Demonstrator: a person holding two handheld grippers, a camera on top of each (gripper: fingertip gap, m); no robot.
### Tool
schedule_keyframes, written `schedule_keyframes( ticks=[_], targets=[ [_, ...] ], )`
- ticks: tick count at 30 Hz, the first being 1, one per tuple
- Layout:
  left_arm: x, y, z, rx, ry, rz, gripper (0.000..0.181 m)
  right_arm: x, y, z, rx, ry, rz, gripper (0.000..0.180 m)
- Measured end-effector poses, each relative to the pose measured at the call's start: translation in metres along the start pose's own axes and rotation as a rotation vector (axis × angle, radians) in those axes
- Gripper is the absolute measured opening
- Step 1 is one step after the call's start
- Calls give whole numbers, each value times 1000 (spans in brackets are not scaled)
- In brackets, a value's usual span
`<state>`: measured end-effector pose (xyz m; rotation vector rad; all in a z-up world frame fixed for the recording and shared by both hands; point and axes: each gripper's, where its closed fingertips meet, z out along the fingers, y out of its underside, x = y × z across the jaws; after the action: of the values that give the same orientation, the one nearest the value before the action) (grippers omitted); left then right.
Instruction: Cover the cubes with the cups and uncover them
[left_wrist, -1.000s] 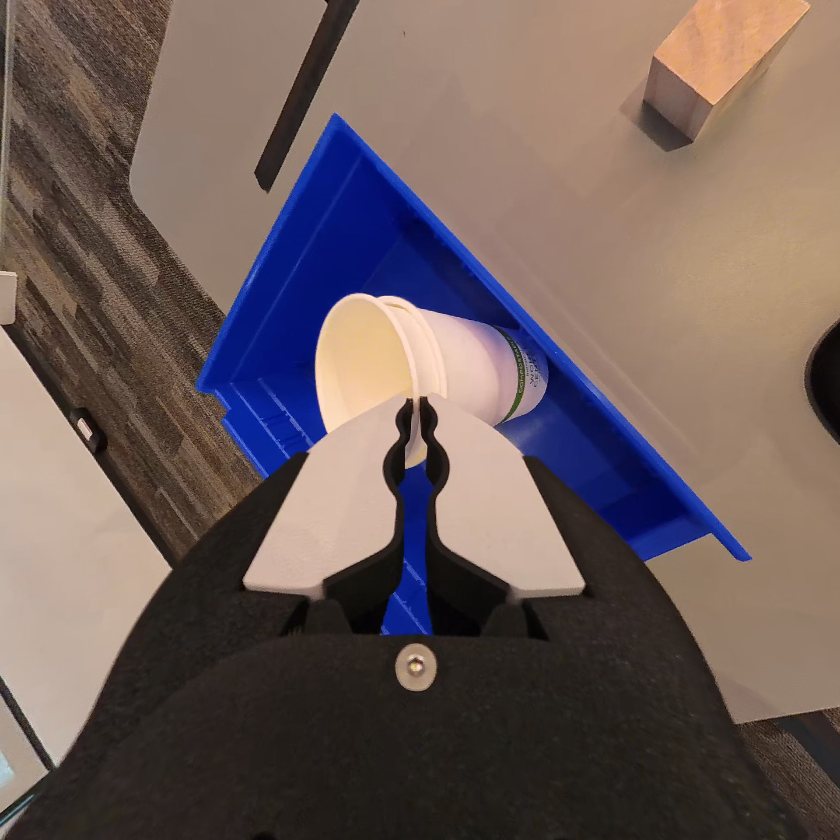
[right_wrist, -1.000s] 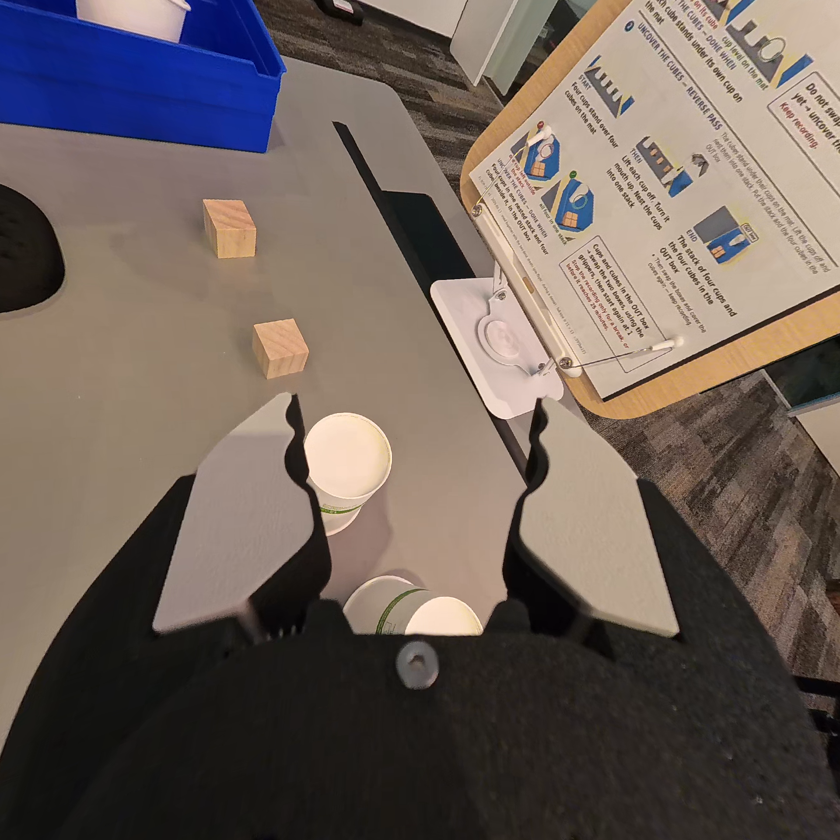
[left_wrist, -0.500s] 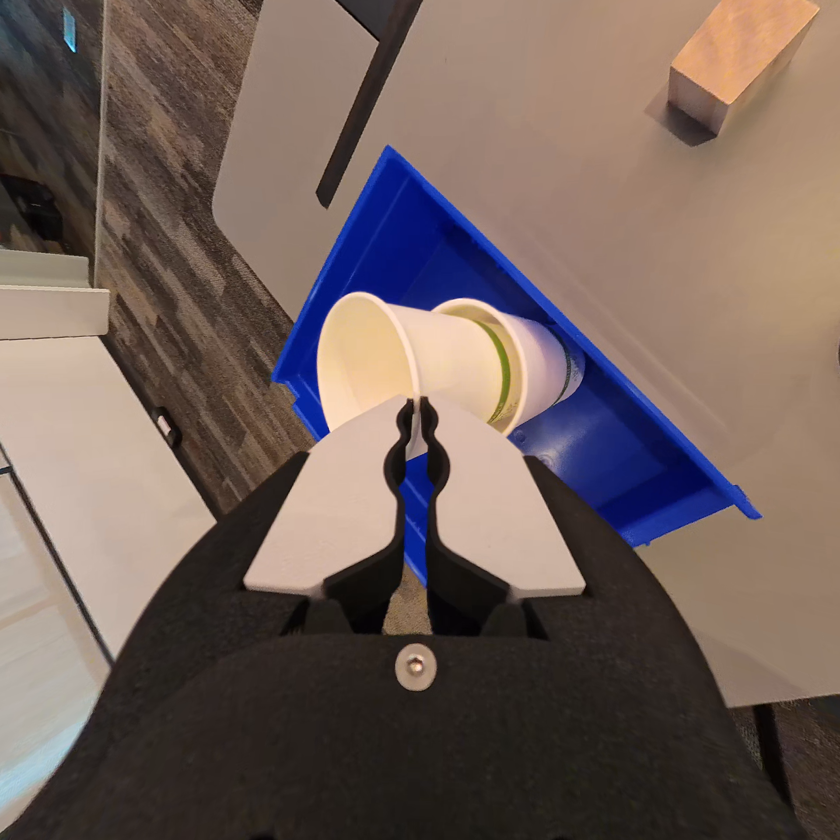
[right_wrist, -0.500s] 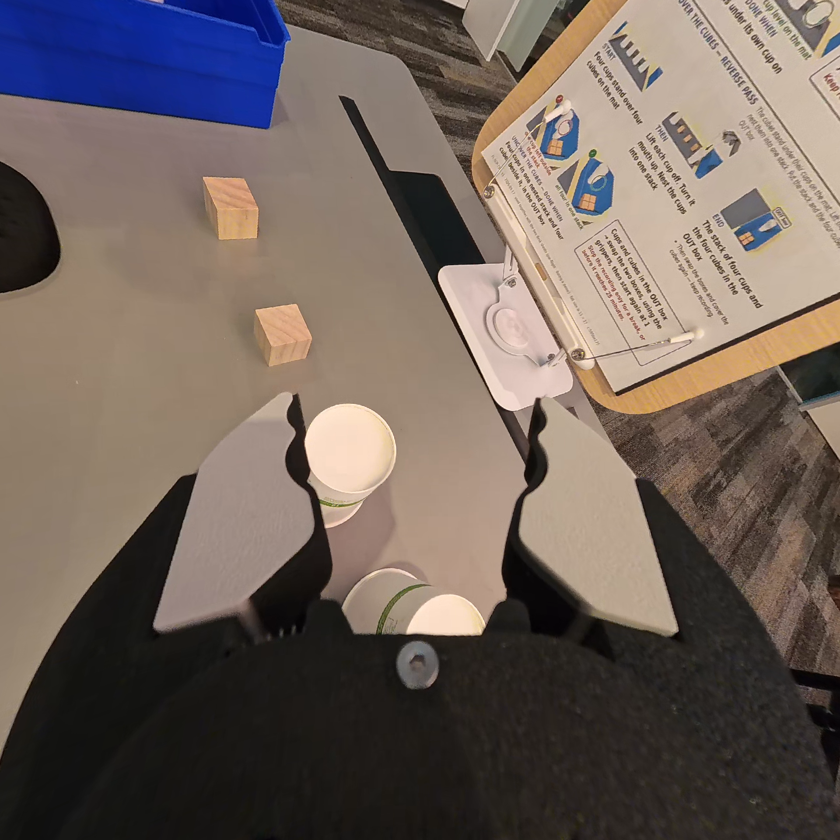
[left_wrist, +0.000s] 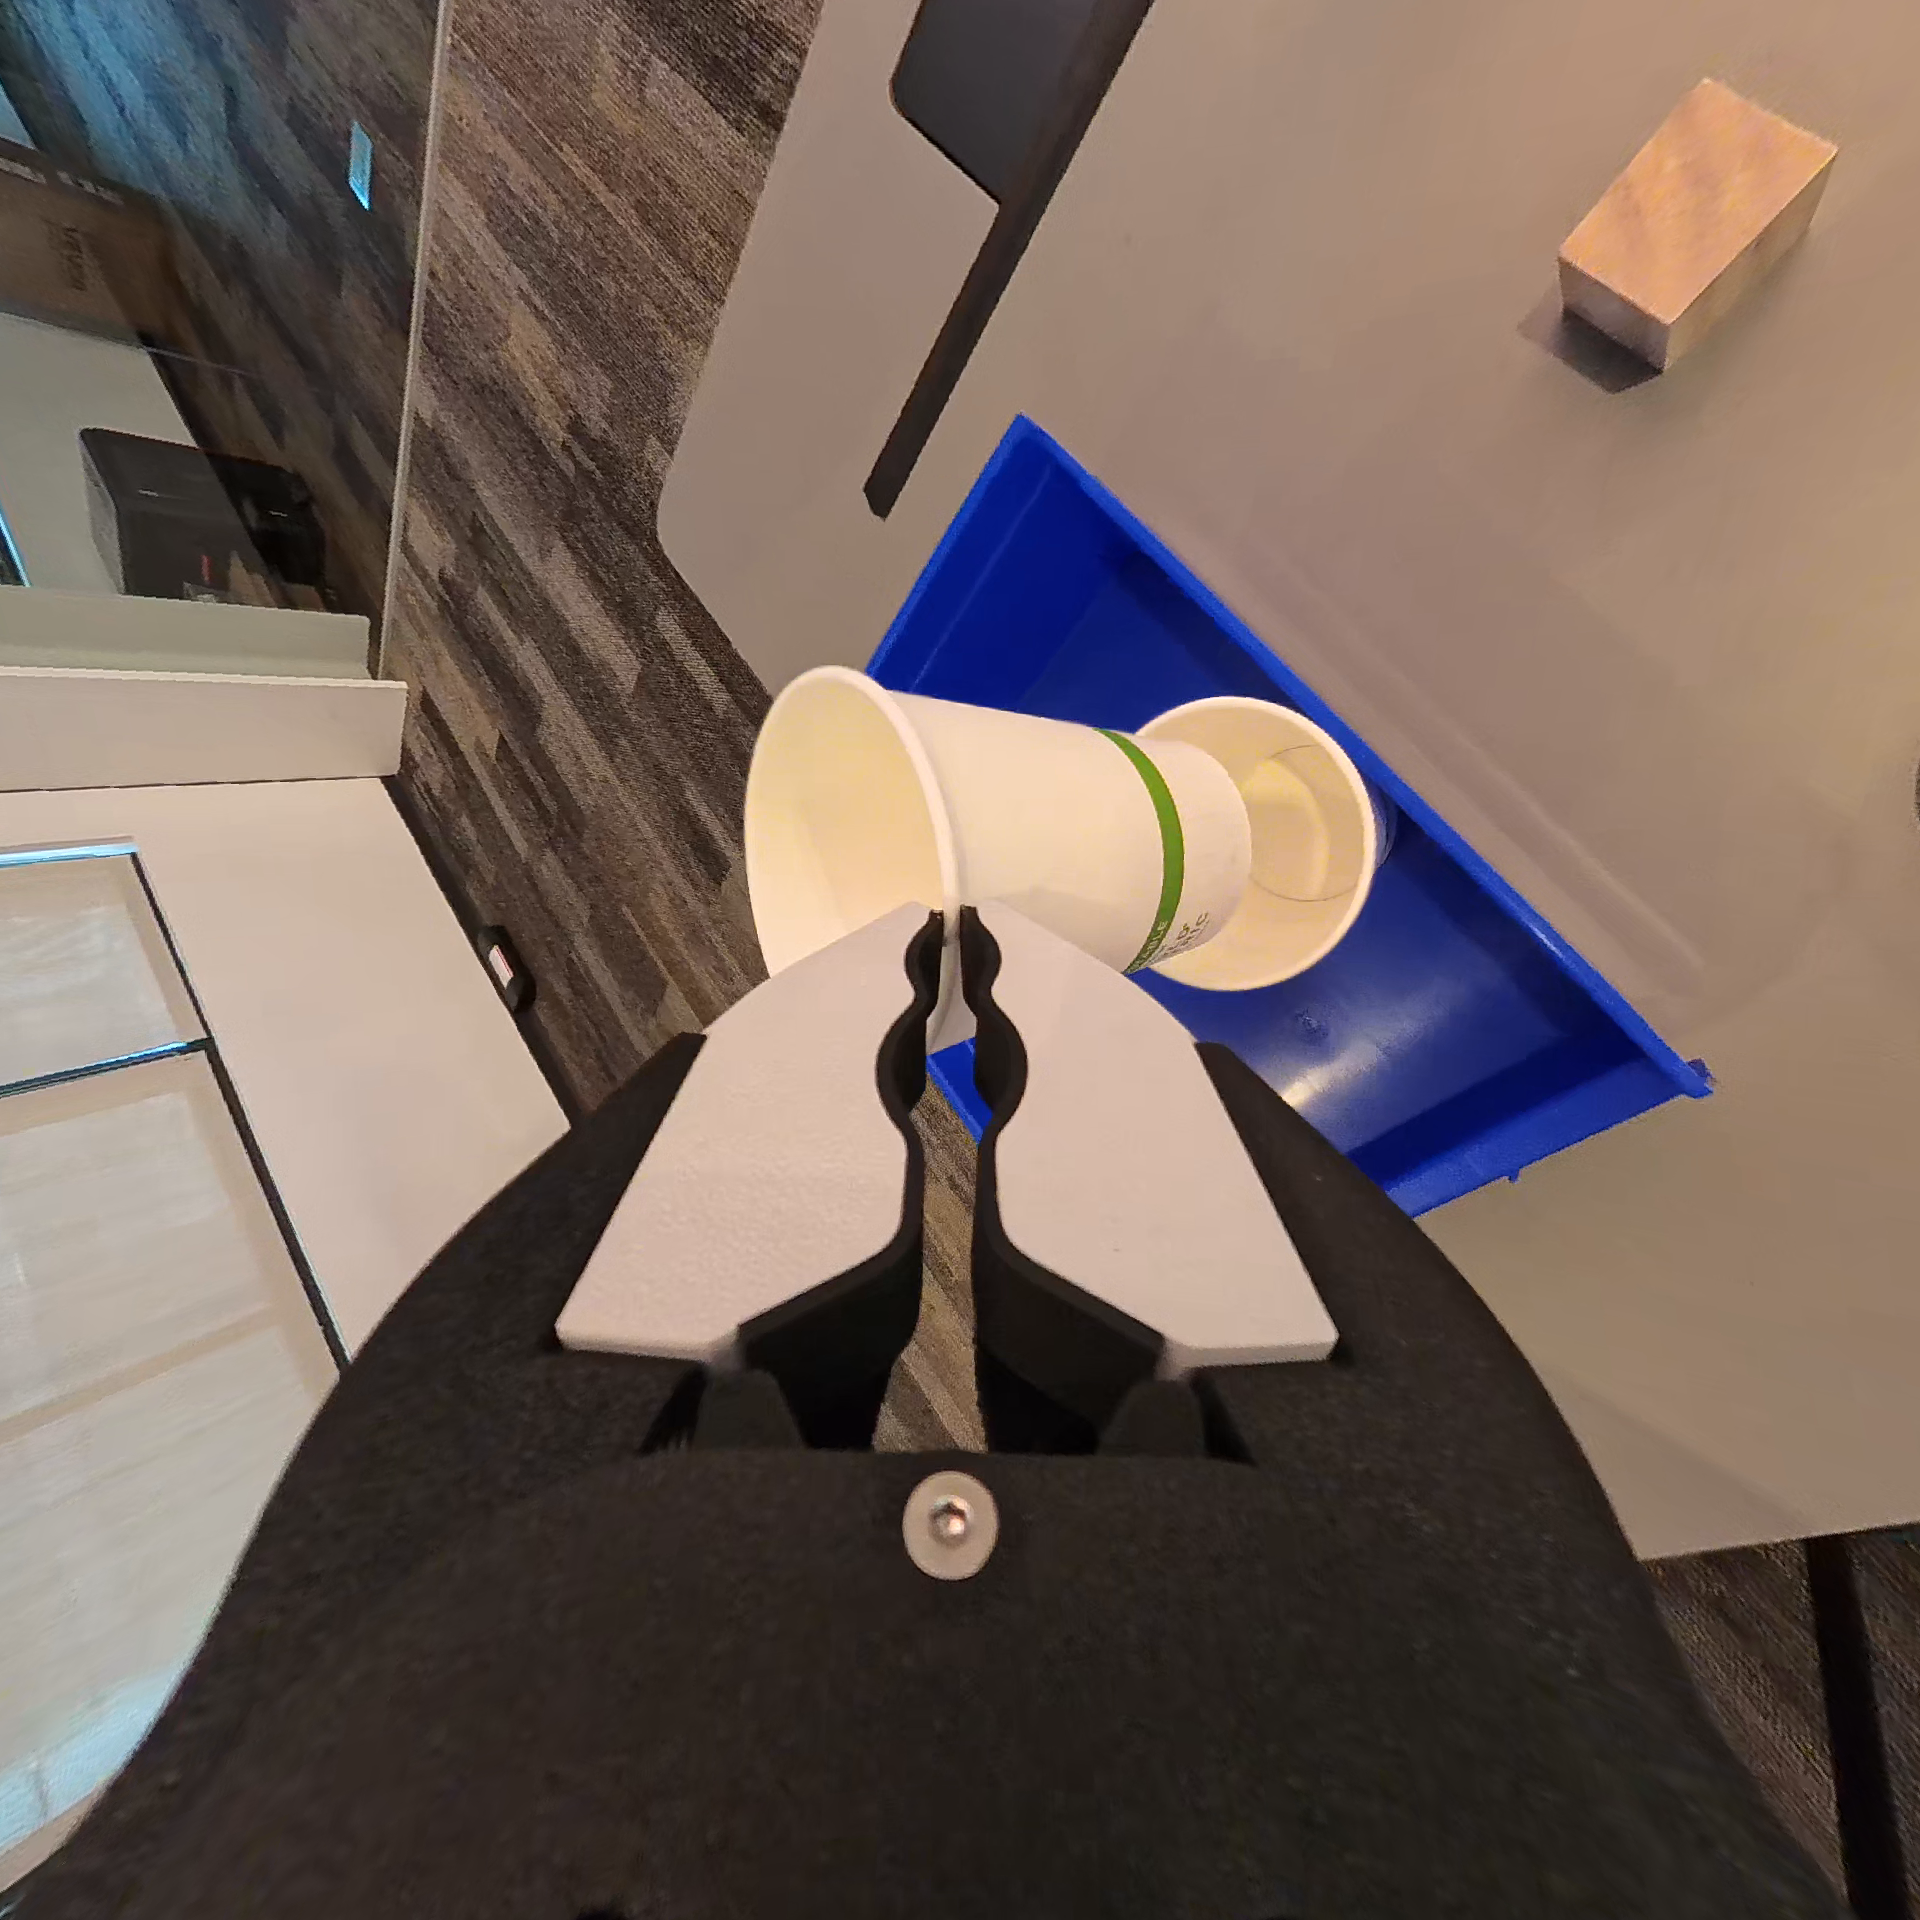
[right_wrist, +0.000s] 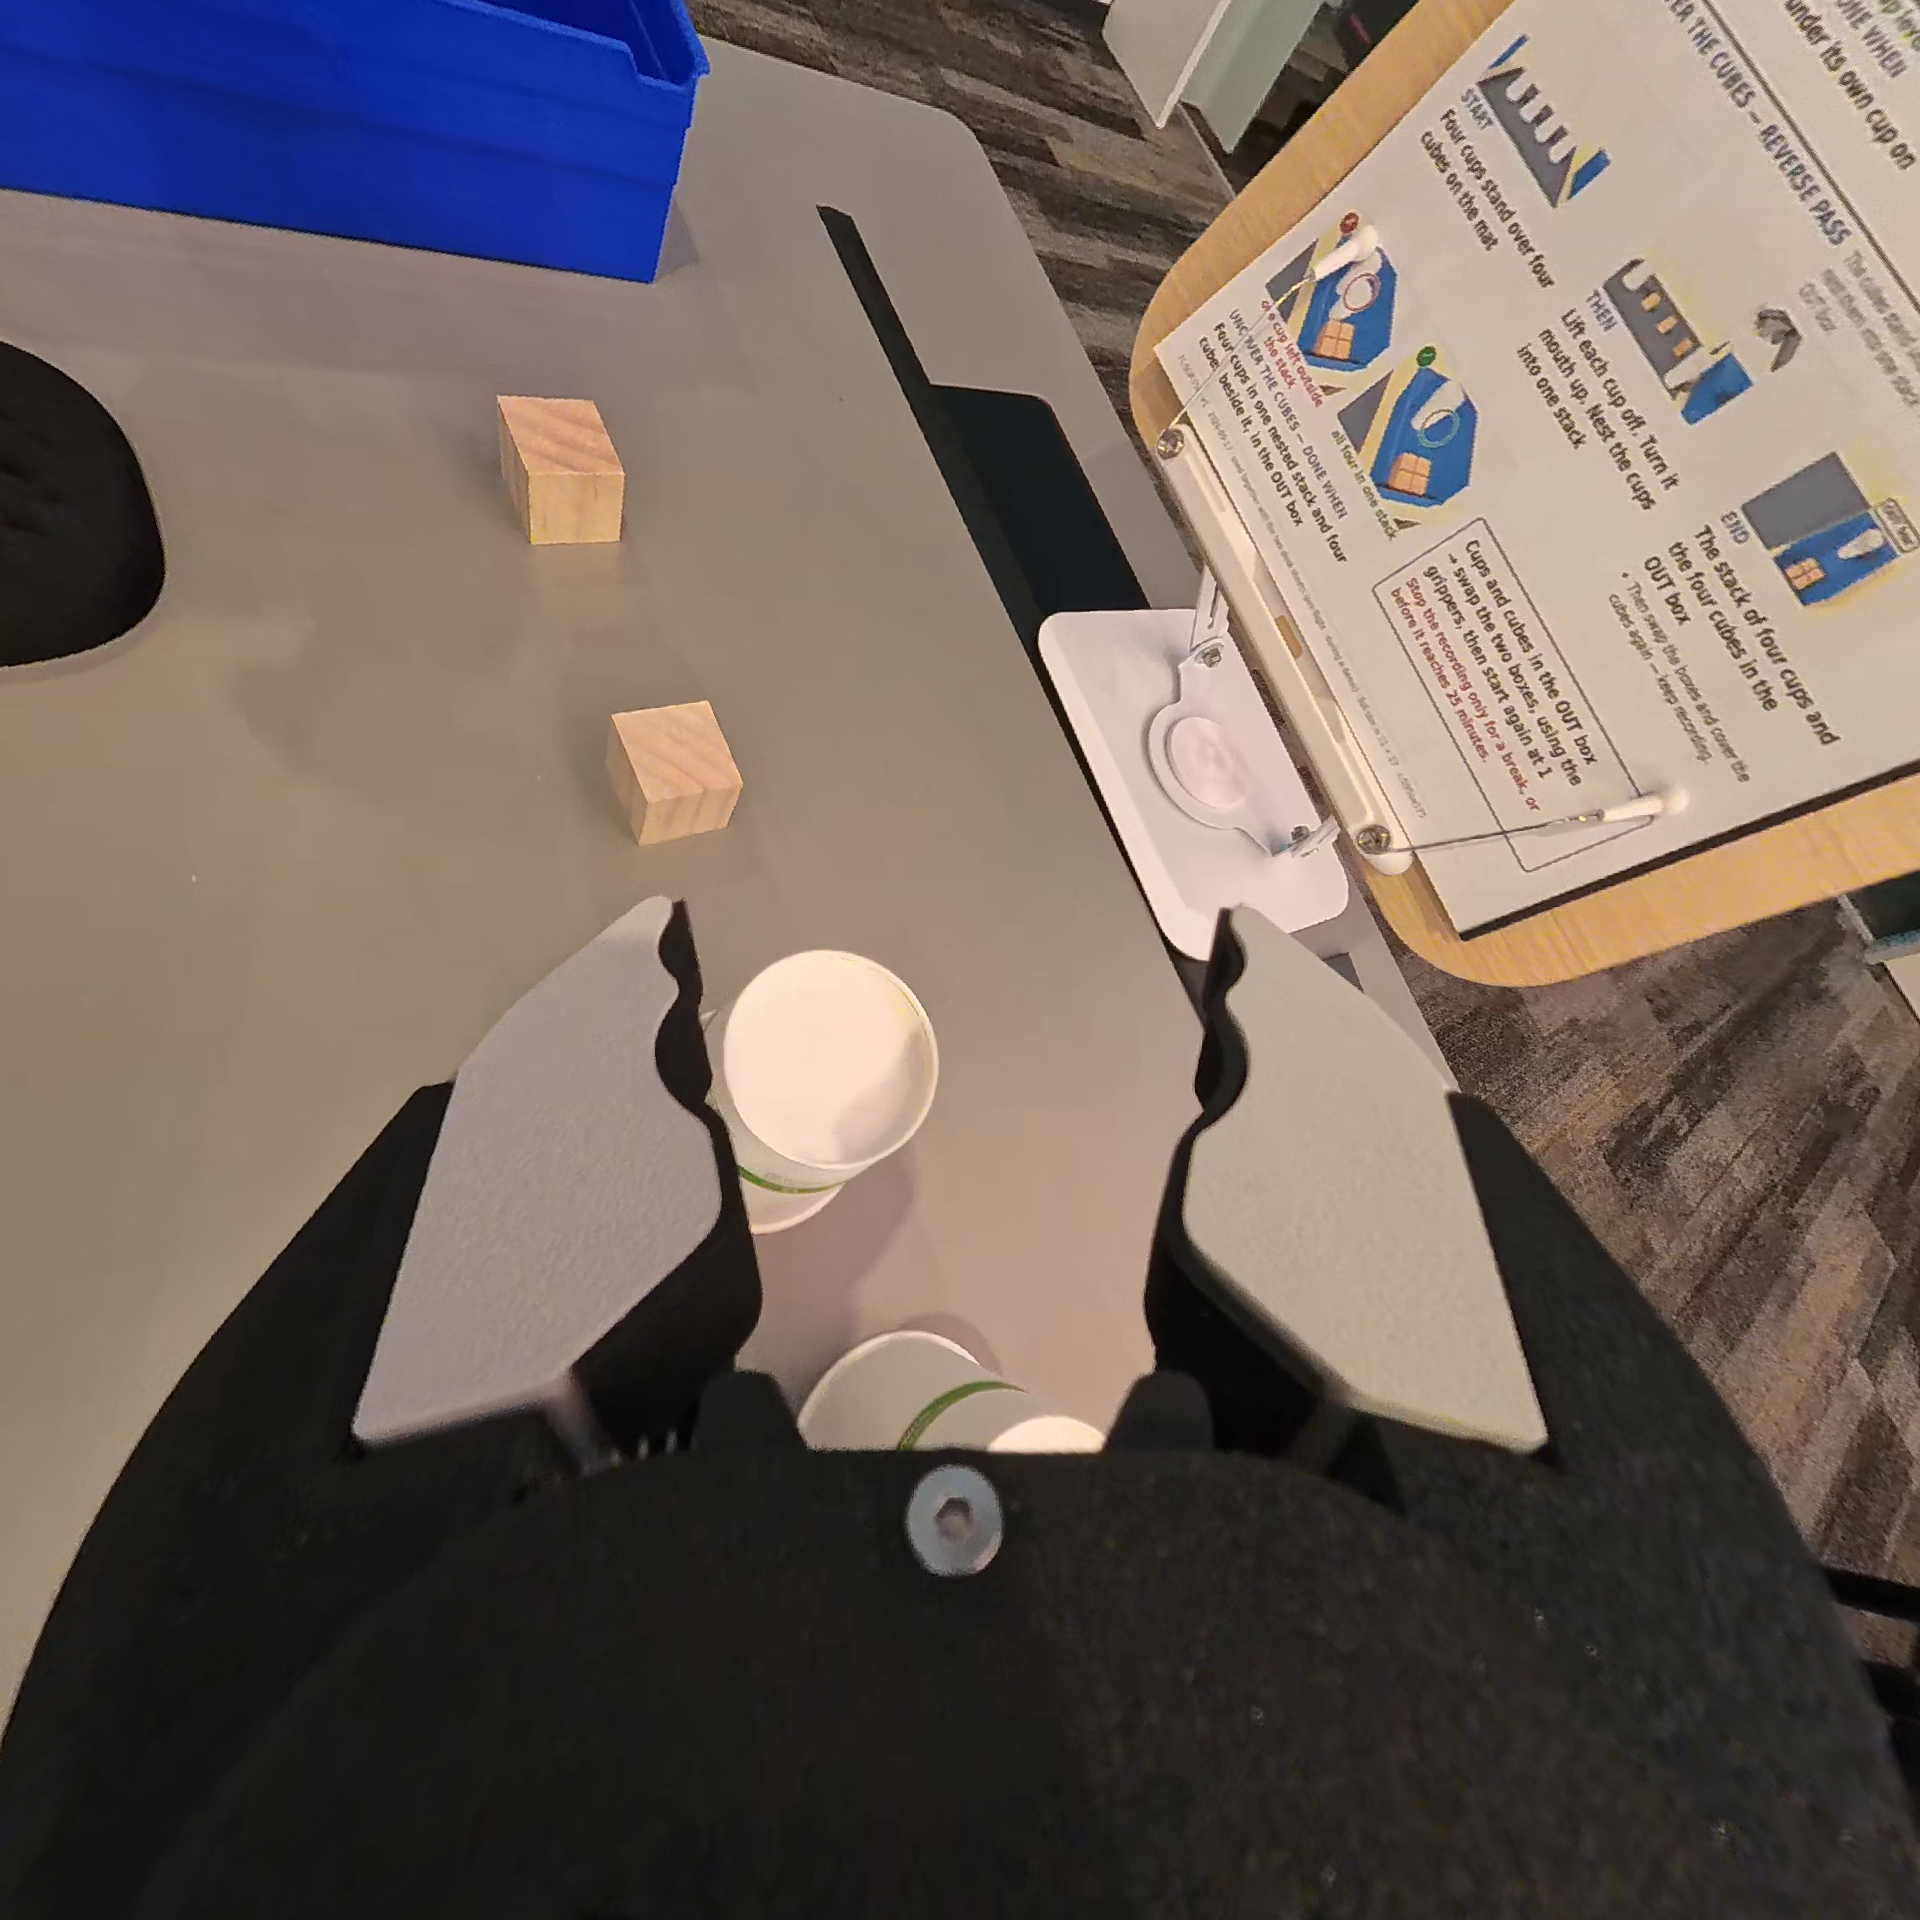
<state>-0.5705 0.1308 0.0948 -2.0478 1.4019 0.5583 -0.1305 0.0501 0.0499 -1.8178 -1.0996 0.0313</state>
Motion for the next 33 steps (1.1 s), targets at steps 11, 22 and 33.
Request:
schedule_keyframes(
  ticks=[11, 22, 33],
  targets=[
    [0, -59, -56, 212, 21, -15, 3, -35, -34, 25, 110, -123, -24, 92],
    [74, -178, -111, 543, 186, 123, 3, -108, -111, 62, 468, -384, 183, 103],
    [139, -236, -121, 637, 252, 273, 3, -99, -120, 63, 545, -469, 480, 113]
  ],
)
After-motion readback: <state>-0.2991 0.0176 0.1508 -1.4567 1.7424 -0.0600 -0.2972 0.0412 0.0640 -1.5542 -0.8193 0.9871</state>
